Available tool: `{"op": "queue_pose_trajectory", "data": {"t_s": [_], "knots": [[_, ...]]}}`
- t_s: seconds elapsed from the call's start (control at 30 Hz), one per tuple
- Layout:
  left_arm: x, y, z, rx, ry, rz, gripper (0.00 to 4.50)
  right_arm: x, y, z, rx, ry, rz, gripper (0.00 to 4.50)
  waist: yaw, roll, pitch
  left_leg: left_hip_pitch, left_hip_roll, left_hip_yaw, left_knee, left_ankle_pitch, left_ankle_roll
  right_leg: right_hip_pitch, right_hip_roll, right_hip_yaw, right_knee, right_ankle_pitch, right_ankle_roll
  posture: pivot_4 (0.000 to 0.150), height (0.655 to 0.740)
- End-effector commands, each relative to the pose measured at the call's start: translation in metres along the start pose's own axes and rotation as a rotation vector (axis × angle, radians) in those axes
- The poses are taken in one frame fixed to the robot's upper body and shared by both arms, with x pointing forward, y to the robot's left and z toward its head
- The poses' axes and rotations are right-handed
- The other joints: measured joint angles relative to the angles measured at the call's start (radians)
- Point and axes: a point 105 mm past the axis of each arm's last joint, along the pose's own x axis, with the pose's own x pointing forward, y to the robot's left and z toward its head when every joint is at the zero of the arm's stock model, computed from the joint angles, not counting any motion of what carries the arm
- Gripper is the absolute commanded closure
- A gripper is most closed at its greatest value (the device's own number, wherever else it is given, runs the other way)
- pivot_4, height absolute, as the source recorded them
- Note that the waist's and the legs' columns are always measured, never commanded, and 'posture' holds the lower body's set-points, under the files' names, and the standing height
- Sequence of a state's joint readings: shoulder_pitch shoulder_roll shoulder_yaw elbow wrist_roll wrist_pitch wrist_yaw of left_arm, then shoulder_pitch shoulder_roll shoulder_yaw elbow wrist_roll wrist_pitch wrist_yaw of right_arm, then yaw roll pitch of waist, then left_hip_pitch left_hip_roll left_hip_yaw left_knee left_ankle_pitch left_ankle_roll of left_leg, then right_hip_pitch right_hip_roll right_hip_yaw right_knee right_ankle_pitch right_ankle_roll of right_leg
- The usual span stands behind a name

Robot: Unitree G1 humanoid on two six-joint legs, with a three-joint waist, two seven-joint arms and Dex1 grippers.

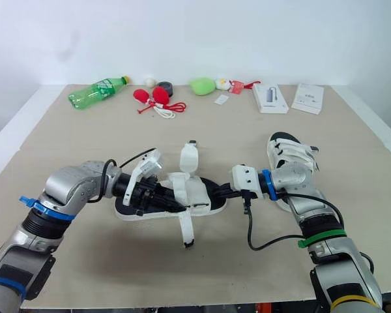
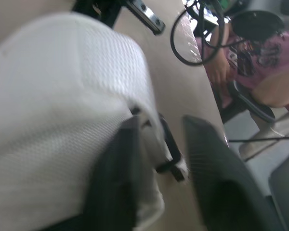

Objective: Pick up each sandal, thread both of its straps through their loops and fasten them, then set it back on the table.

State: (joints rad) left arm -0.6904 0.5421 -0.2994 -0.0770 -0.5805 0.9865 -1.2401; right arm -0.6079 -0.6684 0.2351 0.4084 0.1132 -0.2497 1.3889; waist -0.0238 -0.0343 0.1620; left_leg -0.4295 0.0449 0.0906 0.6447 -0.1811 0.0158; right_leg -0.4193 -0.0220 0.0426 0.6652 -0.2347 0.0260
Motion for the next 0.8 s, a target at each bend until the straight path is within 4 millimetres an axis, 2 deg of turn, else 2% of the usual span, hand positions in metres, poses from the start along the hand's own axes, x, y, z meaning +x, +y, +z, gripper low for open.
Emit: {"op": "queue_pose_trajectory", "data": {"t_s": [0.03,0.23,0.33,0.4,0.47,0.53,0.6,0.8], "knots": [[-0.005,-0.007,0.009,0.085,0.007,-0.021,1.2,0.001,0.008,-0.011,0.024,0.048,0.032,4.5,0.0,0.0,0.0,0.0,0.0,0.0,0.0,0.0,0.0,0.0,0.0,0.0,0.0,0.0,0.0,0.15,0.74],[-0.037,-0.017,0.021,0.143,0.038,-0.053,1.2,0.0,0.008,-0.011,0.022,0.049,0.034,4.5,0.0,0.0,0.0,0.0,0.0,0.0,0.0,0.0,0.0,0.0,0.0,0.0,0.0,0.0,-0.001,0.15,0.74],[-0.052,-0.039,0.026,0.096,0.034,-0.154,1.2,-0.001,0.008,-0.011,0.021,0.048,0.032,4.5,0.0,0.0,0.0,0.0,0.0,0.0,-0.001,0.0,0.0,-0.001,0.0,0.0,0.0,-0.001,-0.001,0.15,0.74],[-0.054,-0.061,0.015,0.023,0.08,-0.253,1.2,0.0,0.007,-0.01,0.022,0.043,0.029,4.5,-0.001,0.0,0.0,0.0,0.0,0.0,-0.002,0.0,0.0,-0.001,0.0,0.0,0.0,-0.001,-0.001,0.15,0.74],[-0.052,-0.07,0.001,-0.025,0.125,-0.288,1.2,0.001,0.007,-0.01,0.023,0.041,0.029,4.5,-0.001,0.0,0.0,0.0,0.0,0.001,-0.003,0.0,0.0,-0.001,-0.001,0.0,0.0,-0.002,-0.001,0.15,0.74],[-0.041,-0.066,-0.023,-0.059,0.166,-0.254,1.2,0.003,0.007,-0.01,0.023,0.037,0.032,4.5,-0.001,0.0,0.0,0.001,0.0,0.0,-0.004,0.0,0.0,0.0,-0.001,0.0,0.0,-0.003,-0.001,0.15,0.74],[-0.032,-0.058,-0.036,-0.065,0.162,-0.201,1.2,0.004,0.007,-0.009,0.024,0.034,0.034,4.5,0.0,0.0,0.0,0.003,0.0,0.001,-0.004,0.0,0.0,0.001,-0.001,0.0,0.0,-0.003,-0.002,0.15,0.74],[-0.011,-0.024,-0.034,-0.006,0.061,-0.025,1.2,0.003,0.005,-0.008,0.029,0.028,0.03,4.5,0.001,-0.003,0.0,0.004,0.001,0.0,-0.003,0.001,-0.001,0.001,-0.001,-0.001,0.0,-0.001,-0.004,0.15,0.74]]}}
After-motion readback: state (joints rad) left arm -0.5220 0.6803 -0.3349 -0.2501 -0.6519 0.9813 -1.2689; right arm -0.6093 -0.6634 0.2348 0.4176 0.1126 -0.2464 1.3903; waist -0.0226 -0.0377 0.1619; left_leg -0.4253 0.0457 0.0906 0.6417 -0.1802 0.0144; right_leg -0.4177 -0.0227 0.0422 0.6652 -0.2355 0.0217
